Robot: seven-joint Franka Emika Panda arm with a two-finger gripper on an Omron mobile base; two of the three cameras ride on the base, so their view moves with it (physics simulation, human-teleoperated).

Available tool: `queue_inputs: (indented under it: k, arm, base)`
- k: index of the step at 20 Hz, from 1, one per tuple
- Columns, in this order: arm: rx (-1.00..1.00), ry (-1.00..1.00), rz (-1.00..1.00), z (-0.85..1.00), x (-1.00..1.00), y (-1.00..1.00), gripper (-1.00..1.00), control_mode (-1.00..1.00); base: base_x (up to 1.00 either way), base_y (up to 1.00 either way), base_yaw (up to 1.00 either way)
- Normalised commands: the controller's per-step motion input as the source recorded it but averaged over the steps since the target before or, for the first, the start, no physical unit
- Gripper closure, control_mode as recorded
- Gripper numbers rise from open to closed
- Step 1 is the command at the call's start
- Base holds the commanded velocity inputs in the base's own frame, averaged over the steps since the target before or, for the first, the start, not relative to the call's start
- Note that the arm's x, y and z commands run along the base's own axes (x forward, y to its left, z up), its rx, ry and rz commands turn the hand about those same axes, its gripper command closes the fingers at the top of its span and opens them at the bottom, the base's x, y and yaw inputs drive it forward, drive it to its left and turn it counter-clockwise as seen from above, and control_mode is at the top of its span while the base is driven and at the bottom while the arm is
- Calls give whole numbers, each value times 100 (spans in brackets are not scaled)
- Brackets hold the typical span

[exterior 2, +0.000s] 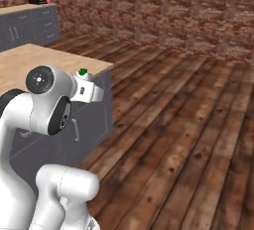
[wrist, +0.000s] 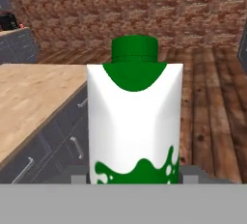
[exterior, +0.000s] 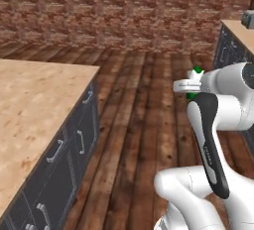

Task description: Take a sugar cube from the saucer and place it inside the coffee. Then, grab milk from the fridge and place it next to the coffee on the counter to sweeten the coffee.

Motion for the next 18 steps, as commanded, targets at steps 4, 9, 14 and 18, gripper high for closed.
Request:
queue_inputs:
  k: [4,9,14,18]
  arm:
    - [0,0,0,0,0,0,100,100]
    - [0,0,0,0,0,0,100,100]
    - [0,0,0,0,0,0,100,100]
    - [0,0,0,0,0,0,100,100]
  base:
    - [100,-47,19]
    - [100,-57,15]
    - [100,-64,13]
    - [100,-64,13]
